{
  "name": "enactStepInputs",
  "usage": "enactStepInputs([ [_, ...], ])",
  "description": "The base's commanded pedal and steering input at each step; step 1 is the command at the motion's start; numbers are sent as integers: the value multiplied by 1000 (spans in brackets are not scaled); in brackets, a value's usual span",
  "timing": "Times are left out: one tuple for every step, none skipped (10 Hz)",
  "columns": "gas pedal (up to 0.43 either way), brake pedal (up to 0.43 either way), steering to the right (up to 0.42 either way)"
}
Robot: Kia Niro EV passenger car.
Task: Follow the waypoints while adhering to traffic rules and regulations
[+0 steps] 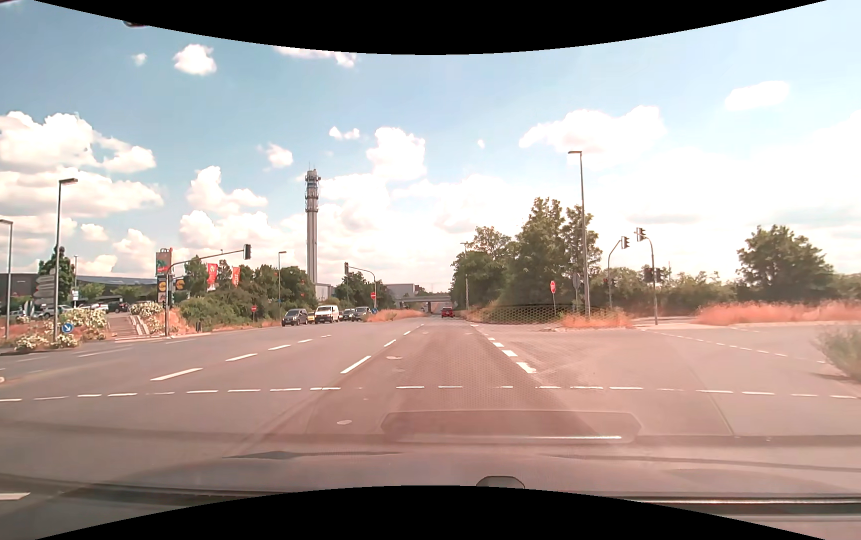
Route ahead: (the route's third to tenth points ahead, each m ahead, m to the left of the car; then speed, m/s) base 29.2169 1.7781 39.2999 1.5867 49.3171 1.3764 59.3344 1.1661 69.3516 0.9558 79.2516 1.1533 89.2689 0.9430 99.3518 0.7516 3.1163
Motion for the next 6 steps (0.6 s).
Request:
enactStepInputs([
  [287,0,-3],
  [287,0,-2],
  [287,0,-3],
  [287,0,-2],
  [287,0,-3],
  [287,0,-3],
])
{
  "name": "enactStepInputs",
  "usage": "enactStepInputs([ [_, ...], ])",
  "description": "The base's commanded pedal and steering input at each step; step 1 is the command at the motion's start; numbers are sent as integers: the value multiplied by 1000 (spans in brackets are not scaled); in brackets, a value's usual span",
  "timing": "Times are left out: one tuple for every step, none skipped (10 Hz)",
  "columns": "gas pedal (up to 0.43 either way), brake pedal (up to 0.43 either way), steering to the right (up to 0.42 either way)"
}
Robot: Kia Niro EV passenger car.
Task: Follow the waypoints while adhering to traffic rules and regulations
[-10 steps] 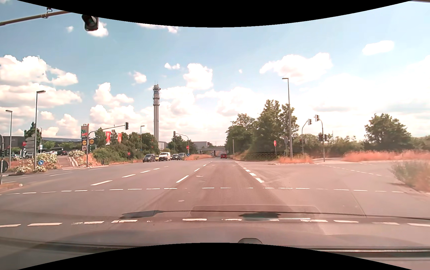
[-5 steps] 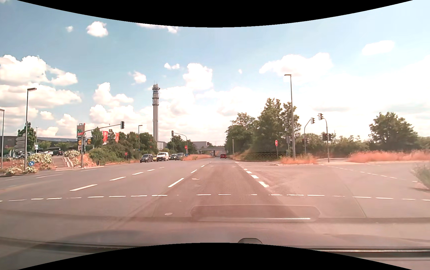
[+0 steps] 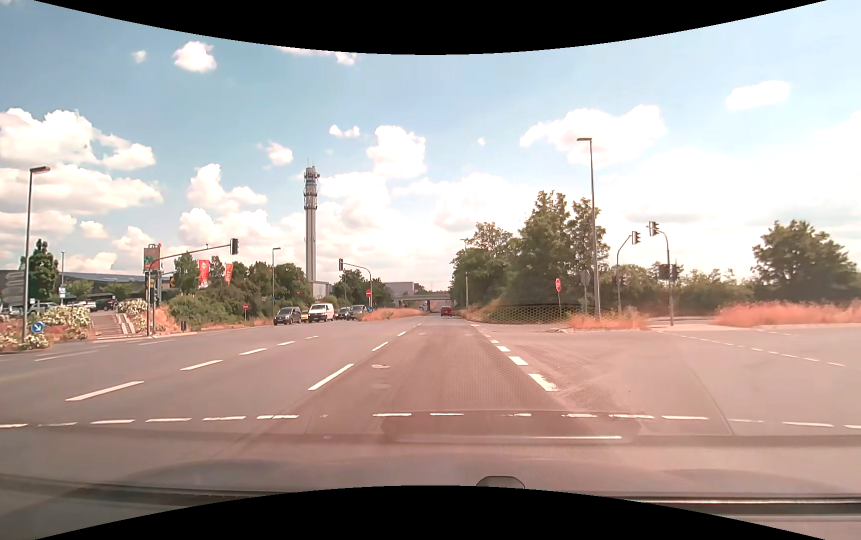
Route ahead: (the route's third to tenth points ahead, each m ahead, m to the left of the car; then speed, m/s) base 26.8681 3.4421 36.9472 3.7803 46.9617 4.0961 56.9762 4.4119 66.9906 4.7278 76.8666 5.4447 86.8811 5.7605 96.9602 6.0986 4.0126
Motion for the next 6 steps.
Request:
enactStepInputs([
  [287,0,-2],
  [287,0,-2],
  [287,0,-3],
  [287,0,-3],
  [287,0,-2],
  [287,0,-3],
])
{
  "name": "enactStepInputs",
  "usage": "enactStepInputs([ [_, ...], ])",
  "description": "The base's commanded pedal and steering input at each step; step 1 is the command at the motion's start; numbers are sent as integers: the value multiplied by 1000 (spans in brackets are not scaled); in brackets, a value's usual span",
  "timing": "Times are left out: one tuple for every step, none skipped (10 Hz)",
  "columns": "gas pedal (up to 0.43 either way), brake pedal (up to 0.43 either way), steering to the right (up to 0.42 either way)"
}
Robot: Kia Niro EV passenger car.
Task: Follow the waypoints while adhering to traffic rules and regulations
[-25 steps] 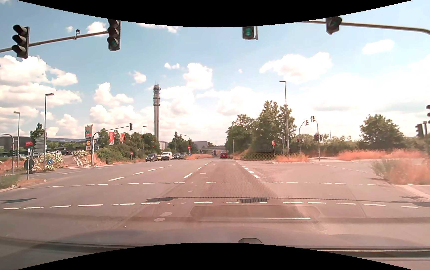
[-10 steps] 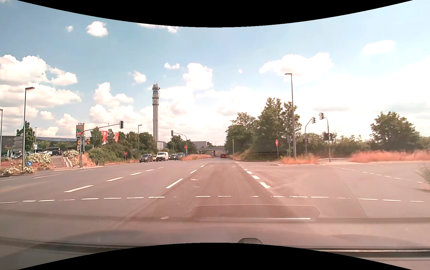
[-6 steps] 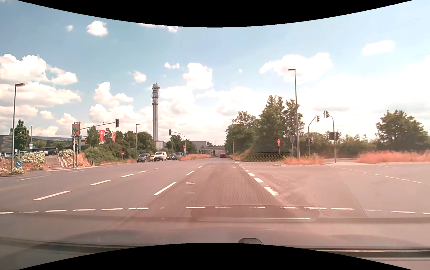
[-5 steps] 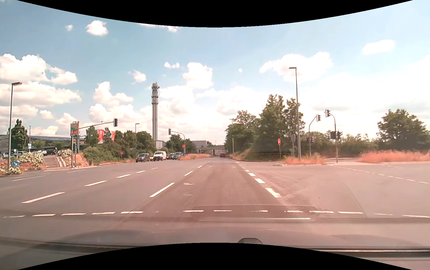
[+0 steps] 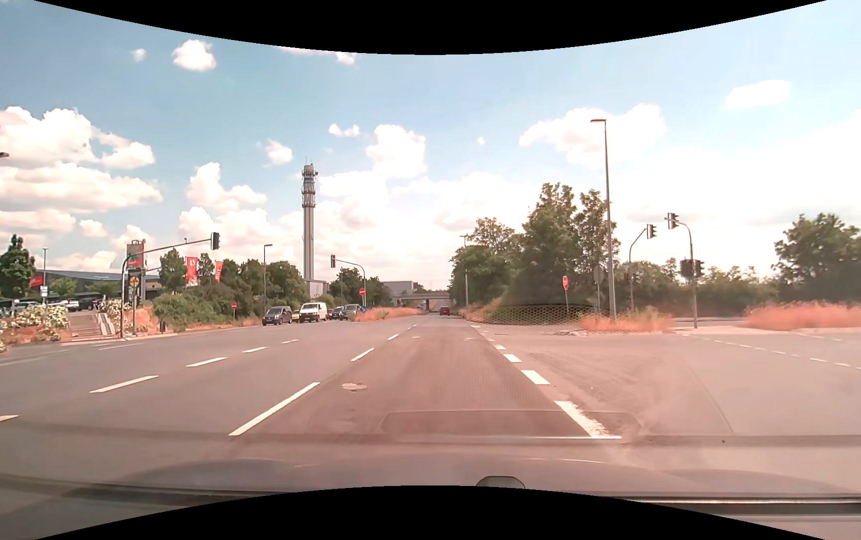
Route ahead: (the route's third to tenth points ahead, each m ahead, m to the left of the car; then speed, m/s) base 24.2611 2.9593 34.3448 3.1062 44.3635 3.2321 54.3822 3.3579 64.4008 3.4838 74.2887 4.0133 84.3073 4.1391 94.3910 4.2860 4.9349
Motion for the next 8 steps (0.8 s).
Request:
enactStepInputs([
  [287,0,-3],
  [287,0,-3],
  [287,0,-3],
  [287,0,-2],
  [287,0,-2],
  [287,0,-2],
  [287,0,-2],
  [287,0,-2],
])
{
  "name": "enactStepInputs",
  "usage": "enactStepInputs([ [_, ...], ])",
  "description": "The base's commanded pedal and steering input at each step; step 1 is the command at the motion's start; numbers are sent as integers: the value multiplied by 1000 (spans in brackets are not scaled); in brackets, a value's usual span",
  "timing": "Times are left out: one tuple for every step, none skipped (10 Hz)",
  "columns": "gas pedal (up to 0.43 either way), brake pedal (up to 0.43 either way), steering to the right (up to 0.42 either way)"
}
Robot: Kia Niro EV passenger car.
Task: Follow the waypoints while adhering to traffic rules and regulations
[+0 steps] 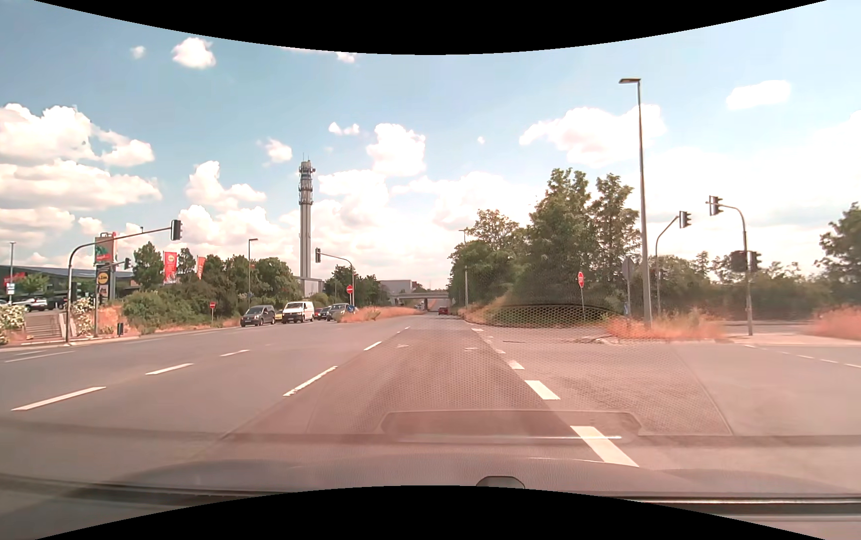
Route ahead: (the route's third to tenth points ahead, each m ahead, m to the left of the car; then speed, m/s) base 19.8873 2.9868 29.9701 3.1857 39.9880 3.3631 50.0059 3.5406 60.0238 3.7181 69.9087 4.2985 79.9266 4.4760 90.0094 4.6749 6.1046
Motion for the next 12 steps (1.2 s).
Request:
enactStepInputs([
  [287,0,-2],
  [287,0,-2],
  [287,0,-2],
  [287,0,-2],
  [287,0,-2],
  [287,0,-2],
  [287,0,-2],
  [287,0,-2],
  [287,0,-2],
  [287,0,-2],
  [280,0,-2],
  [280,0,-11],
])
